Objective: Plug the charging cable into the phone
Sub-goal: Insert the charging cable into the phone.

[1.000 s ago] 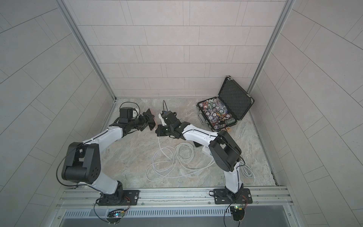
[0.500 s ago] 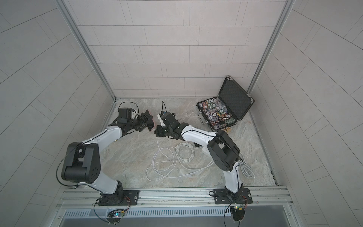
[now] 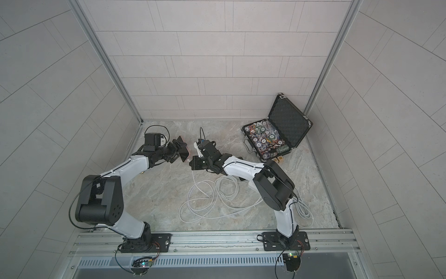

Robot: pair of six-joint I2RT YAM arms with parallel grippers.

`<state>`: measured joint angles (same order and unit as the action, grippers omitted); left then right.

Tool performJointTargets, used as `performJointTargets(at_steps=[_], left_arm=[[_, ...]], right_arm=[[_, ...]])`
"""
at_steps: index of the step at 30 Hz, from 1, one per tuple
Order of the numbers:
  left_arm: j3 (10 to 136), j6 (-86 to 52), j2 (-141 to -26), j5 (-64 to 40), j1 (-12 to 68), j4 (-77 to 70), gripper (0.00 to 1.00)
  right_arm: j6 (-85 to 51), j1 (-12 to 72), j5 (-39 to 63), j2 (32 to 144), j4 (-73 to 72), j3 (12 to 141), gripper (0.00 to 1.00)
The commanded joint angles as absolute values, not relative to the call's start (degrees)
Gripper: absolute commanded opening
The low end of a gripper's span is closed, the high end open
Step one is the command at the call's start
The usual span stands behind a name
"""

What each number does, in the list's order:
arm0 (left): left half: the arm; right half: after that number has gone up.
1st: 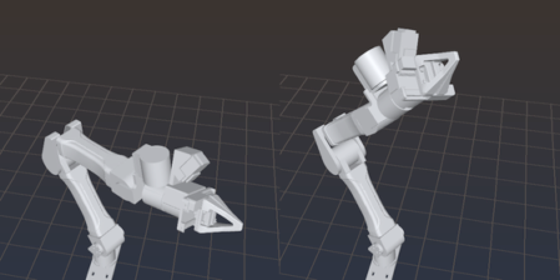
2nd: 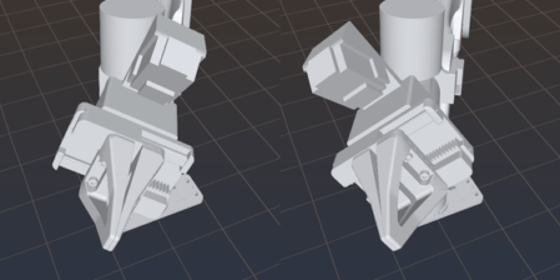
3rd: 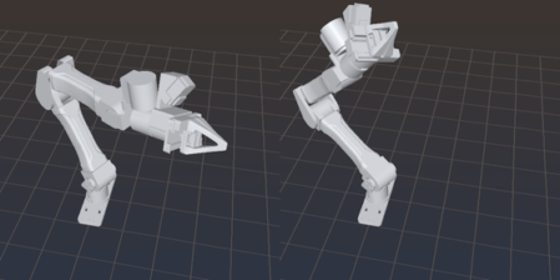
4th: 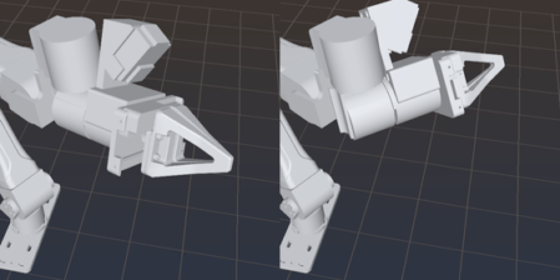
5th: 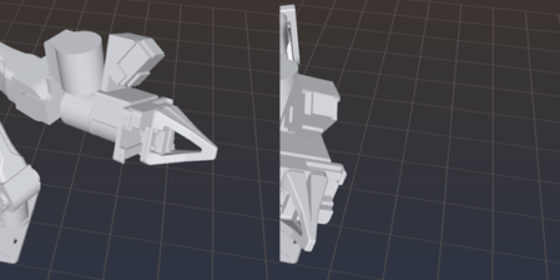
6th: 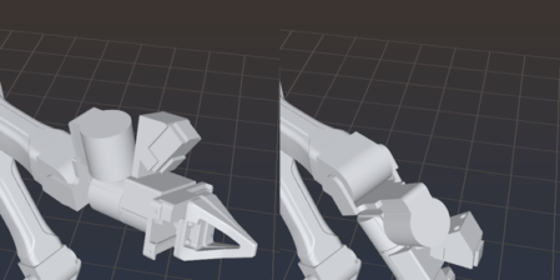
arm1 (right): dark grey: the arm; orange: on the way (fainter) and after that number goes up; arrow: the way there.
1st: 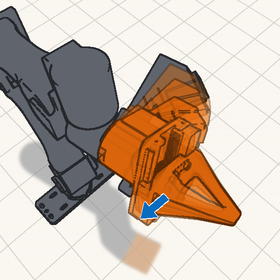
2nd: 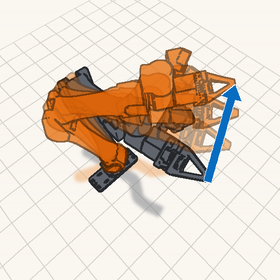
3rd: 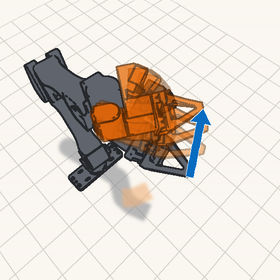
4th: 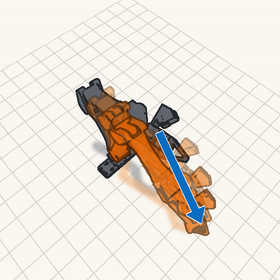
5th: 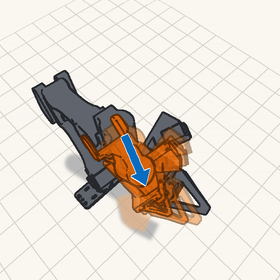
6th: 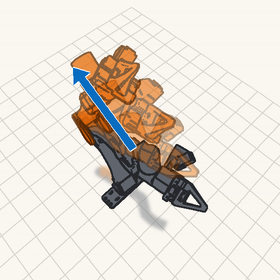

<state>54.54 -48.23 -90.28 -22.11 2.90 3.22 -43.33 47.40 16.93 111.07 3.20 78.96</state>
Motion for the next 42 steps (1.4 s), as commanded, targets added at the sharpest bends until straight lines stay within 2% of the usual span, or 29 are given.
performJointTargets(at_steps=[1, 27, 42], left_arm=[[53.88, -48.18, -87.98, -26.85, 3.08, 4.49, 0.40], [53.22, -48.09, -87.00, -27.28, 2.20, 4.31, 0.37], [51.69, -45.79, -86.14, -29.69, 2.70, 4.15, 0.27]], right_arm=[[-43.35, 47.29, 14.60, 111.48, -0.14, 78.97, 0.00], [-42.66, 48.70, 13.13, 113.27, 0.24, 80.98, 0.00], [-39.86, 47.11, 12.56, 115.48, 2.93, 86.73, 0.00]])
